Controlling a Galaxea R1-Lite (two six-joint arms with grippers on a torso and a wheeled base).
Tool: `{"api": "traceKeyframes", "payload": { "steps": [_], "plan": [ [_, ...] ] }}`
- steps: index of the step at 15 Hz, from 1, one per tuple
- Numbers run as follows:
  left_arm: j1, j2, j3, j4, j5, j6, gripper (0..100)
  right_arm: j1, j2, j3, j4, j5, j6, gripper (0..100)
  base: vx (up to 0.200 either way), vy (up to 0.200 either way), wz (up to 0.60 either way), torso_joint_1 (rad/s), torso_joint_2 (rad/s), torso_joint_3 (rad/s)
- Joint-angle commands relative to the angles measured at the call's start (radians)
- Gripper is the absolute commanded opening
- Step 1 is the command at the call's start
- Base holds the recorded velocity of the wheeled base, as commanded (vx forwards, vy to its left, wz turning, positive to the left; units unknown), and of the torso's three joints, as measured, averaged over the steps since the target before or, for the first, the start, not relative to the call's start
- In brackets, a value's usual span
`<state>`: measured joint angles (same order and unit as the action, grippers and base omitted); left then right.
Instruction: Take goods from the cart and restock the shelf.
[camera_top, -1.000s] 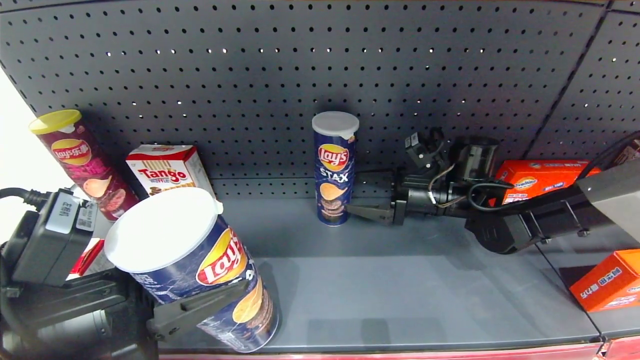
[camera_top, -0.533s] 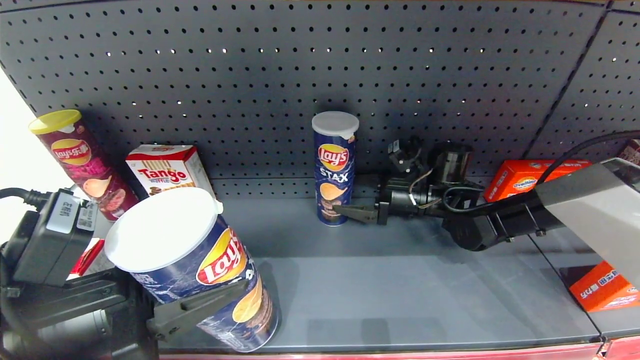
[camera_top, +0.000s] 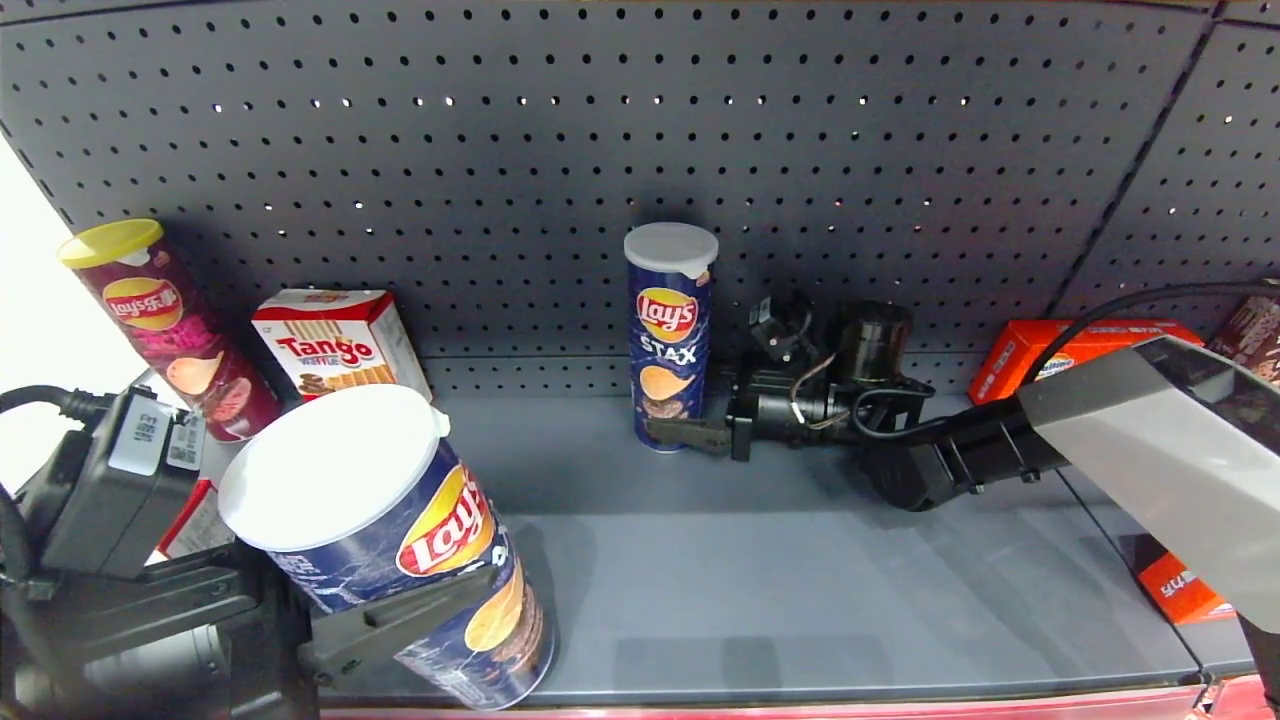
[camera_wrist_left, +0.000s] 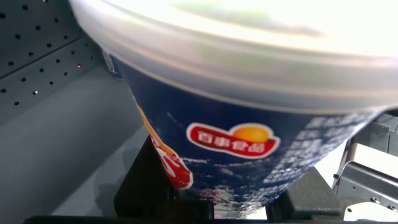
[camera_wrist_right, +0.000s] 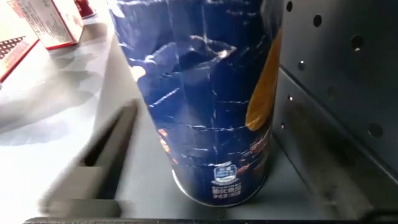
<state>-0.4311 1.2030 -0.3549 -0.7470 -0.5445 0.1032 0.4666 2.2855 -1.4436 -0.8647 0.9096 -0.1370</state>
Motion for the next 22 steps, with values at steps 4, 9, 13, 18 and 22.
{"api": "traceKeyframes", "payload": {
  "steps": [4,9,13,18,22],
  "plan": [
    [0.000,-0.002,0.001,0.000,0.000,0.000,0,0.007,0.015,-0.014,-0.022,-0.001,0.002,0,0.000,0.000,0.00,0.000,0.00,0.000],
    [0.000,-0.003,-0.001,-0.002,0.000,0.000,0,0.020,-0.046,0.049,-0.027,-0.005,0.002,0,0.000,0.000,0.00,0.000,0.00,0.000],
    [0.000,-0.008,0.002,0.000,0.006,0.000,0,0.040,-0.179,0.247,-0.085,-0.023,-0.001,0,0.000,0.000,0.00,0.000,0.00,0.000],
    [0.000,-0.010,-0.001,-0.002,0.015,0.001,0,0.056,-0.310,0.548,-0.221,-0.028,-0.001,0,0.000,0.000,0.00,0.000,0.00,0.000],
    [-0.002,-0.010,0.002,-0.002,0.023,0.001,0,0.099,-0.374,0.781,-0.363,-0.066,-0.003,0,0.000,0.000,0.00,0.000,0.00,0.000]
  ]
}}
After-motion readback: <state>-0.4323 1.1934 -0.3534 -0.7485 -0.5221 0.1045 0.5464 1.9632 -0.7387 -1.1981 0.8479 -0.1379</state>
